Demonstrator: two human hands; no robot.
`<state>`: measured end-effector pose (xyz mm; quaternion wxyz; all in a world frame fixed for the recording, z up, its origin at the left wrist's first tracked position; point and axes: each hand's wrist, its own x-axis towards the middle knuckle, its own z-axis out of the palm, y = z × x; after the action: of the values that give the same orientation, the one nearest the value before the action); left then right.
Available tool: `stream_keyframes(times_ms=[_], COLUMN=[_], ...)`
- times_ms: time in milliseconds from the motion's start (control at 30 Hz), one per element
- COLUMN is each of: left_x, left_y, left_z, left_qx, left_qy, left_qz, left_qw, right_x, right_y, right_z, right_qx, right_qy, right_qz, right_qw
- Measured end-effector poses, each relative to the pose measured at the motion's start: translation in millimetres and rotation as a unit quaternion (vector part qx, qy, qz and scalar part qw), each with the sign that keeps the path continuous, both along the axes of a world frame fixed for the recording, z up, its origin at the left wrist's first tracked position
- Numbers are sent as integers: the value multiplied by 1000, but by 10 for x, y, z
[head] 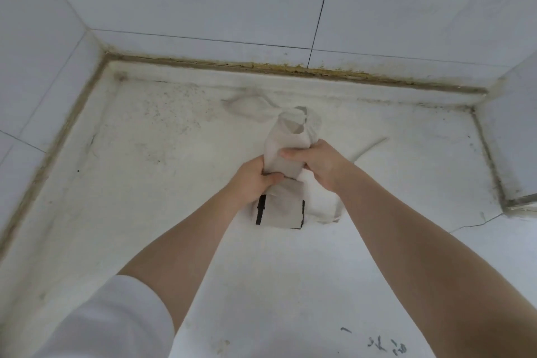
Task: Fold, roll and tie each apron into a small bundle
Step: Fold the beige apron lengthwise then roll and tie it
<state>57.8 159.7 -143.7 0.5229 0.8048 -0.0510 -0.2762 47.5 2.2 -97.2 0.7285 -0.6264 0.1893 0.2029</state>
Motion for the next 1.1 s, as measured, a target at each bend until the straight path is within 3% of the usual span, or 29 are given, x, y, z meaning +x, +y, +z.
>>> stream_keyframes(times_ms=[167, 267, 333, 433, 567, 667, 767, 867, 967, 1100], left_x=[-124, -171, -205, -270, -388, -498, -594, -667, -688, -704], left_y=[-11, -35, -11, 71, 142, 133, 137, 153, 155, 128], left_z=[202, 325, 385, 449, 487, 616, 705, 635, 570, 585], left_qx=[-58, -109, -144, -179, -224, -164, -187, -62, 57, 104], left_qy=[8, 130, 229, 306, 325, 229, 119, -7, -102, -146], left_qz=[168, 250, 270, 265, 245, 216, 96, -6, -17, -69], left_qw=[984, 953, 924, 897, 885, 935, 970, 998, 993, 981], right_x=[-204, -320, -377, -483, -555, -594, -626, -642, -613, -538], right_y=[33, 30, 2, 9, 26, 32, 34, 68, 106, 161], right_z=[158, 190, 301, 506, 511, 442, 377, 353, 331, 424], right_qx=[22, -29, -52, -64, -162, -192, -169, -120, -111, -98], right_qy=[-50, -50, -59, -67, -126, -142, -124, -99, -115, -103], right_qz=[50, 55, 109, 255, 264, 179, 140, 138, 172, 183], right_qw=[997, 997, 991, 962, 943, 954, 968, 978, 972, 973])
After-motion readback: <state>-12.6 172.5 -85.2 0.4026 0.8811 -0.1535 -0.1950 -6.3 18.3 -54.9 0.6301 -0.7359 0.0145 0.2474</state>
